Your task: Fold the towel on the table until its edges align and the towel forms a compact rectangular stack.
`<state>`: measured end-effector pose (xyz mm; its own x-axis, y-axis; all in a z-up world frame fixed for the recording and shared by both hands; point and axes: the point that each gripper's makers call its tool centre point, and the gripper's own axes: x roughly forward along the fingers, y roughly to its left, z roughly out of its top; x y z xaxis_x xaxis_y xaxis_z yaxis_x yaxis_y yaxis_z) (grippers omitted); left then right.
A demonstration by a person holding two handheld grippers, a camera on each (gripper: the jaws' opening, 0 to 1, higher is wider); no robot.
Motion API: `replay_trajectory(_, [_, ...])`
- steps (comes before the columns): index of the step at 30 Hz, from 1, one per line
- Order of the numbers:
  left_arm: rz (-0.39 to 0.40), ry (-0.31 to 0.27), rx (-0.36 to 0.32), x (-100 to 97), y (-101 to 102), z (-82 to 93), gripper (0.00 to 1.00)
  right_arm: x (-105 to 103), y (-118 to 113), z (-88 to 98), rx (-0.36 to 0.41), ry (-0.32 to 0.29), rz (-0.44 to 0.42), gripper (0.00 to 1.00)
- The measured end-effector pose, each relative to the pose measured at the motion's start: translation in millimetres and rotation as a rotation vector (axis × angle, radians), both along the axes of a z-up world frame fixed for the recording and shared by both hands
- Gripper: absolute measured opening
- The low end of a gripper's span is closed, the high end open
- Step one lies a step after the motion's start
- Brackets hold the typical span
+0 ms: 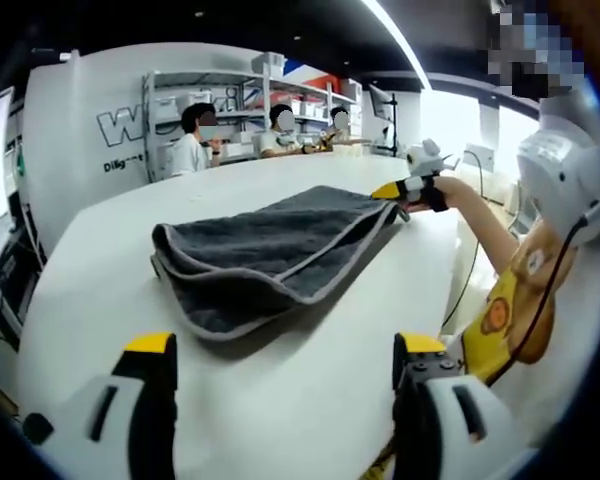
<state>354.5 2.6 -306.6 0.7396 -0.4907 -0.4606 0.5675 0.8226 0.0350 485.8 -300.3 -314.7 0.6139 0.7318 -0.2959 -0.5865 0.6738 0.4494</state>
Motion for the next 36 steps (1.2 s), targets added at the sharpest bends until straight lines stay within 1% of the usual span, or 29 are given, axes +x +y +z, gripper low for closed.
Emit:
replay_trajectory(5, [-0.006, 0.001, -0.005, 0.1, -1.1, -1.2, 0.94, -0.7, 3.3, -3.5, -0.004, 0.01, 0.003, 0.49])
replay_trajectory(14, [0.002, -0.001, -0.009, 0.3, 1.0, -1.1, 0.94, -5.0, 12.6, -7.8, -0.015, 0.009, 0.032, 0.39])
replay_trajectory(18, [0.002, -0.001, -0.009, -0.7, 1.2, -1.2, 0.94, -5.9, 13.3, -8.9, -0.035, 0.003, 0.033, 0.37])
replay_trajectory(21, [0.005, 0.0, -0.008, -1.1, 2.2, -1.3, 0.93, -7.4, 15.2, -9.3, -0.036, 0.006, 0.033, 0.34])
replay_trajectory(27, [0.01, -0.001, -0.008, -2.3, 3.3, -1.1, 0.93, -3.8, 13.2, -10.2, -0.031, 0.018, 0.028, 0.27])
replay_trajectory(32, [0.013, -0.001, -0.009, -2.5, 3.9, -1.1, 0.93, 0.3, 12.0, -10.7, -0.029, 0.022, 0.03, 0.19])
replay_trajectory(36, [0.014, -0.001, -0.009, -2.6, 4.0, -0.8, 0.93, 3.8, 13.0, -9.5, -0.041, 0.011, 0.038, 0.15])
